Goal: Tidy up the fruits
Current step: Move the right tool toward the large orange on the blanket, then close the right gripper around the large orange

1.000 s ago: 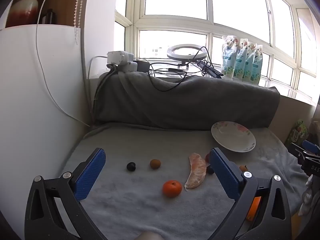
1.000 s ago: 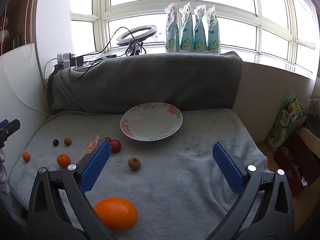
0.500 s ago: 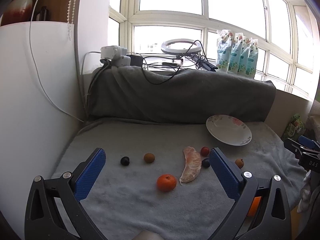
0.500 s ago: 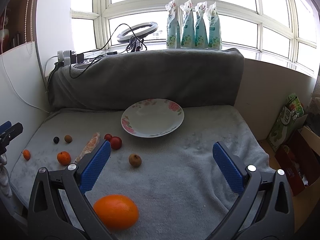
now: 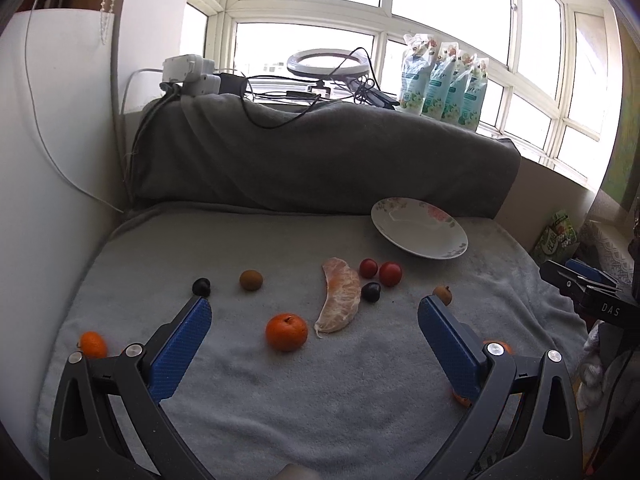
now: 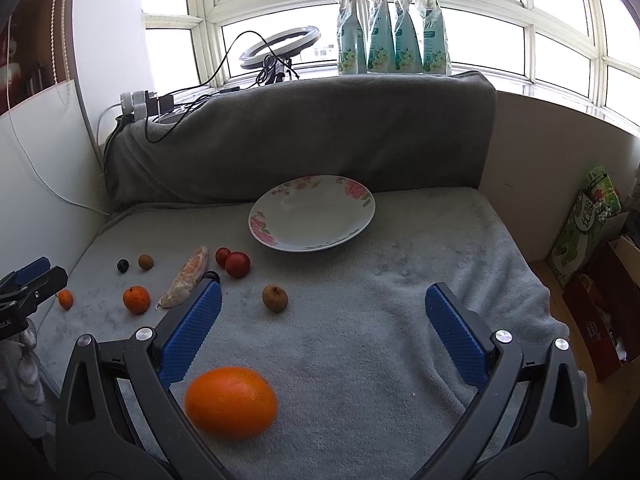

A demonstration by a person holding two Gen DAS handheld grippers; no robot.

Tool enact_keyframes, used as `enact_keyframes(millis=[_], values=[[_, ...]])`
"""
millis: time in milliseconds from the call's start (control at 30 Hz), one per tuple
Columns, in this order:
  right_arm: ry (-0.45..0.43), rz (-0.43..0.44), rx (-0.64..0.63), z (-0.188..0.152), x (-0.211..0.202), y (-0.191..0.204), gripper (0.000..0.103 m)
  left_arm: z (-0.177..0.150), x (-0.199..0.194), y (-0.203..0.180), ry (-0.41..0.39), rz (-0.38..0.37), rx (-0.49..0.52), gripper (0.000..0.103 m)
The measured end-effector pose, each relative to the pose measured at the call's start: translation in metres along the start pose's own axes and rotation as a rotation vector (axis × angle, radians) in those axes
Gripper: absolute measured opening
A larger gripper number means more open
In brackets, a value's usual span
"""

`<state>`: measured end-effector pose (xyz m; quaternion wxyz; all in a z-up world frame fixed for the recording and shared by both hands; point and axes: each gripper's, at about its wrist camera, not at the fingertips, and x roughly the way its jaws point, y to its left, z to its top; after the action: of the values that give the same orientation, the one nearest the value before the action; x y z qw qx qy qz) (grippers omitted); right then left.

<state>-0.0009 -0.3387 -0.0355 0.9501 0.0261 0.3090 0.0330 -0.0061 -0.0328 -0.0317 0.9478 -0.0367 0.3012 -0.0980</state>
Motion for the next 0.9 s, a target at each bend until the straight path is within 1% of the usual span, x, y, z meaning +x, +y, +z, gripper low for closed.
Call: enact_keyframes(millis=[67,200,333,433,467,500,533,700,800,867,900], values=[[0.032,0.006,-0.012,-0.002,0.001,-0.002,0.103,-0.004,0.004,-0.003,0.025,-0.039,-0.005,0.101],[0.076,0.077,0.027,-0.011,0.007,-0.007,0.103,-0.013,0.01,-0.013,0.075,-0.115,0.001,0.098],[0.144,0.147,0.063,-0.025,0.014,-0.008,0.103,-0.022,0.017,-0.02,0.133,-0.209,-0.015,0.091],[0.18,0.171,0.084,-0.033,0.018,-0.01,0.103,-0.028,0.021,-0.025,0.176,-0.275,-0.02,0.09],[0.193,0.187,0.101,-0.035,0.019,-0.011,0.103,-0.029,0.024,-0.029,0.194,-0.3,-0.016,0.088],[0.204,0.201,0.115,-0.037,0.019,-0.012,0.103,-0.032,0.026,-0.032,0.212,-0.322,-0.011,0.083],[0.217,0.216,0.127,-0.038,0.02,-0.013,0.103,-0.034,0.027,-0.037,0.229,-0.338,-0.001,0.081],[0.255,0.275,0.151,-0.046,0.024,-0.011,0.101,-0.047,0.032,-0.056,0.293,-0.421,0.037,0.081],[0.279,0.311,0.171,-0.049,0.029,-0.01,0.1,-0.054,0.04,-0.067,0.329,-0.45,0.058,0.08],[0.294,0.338,0.18,-0.051,0.032,-0.008,0.1,-0.058,0.047,-0.072,0.354,-0.469,0.066,0.075],[0.302,0.348,0.181,-0.052,0.034,-0.006,0.097,-0.06,0.049,-0.074,0.364,-0.478,0.068,0.073]])
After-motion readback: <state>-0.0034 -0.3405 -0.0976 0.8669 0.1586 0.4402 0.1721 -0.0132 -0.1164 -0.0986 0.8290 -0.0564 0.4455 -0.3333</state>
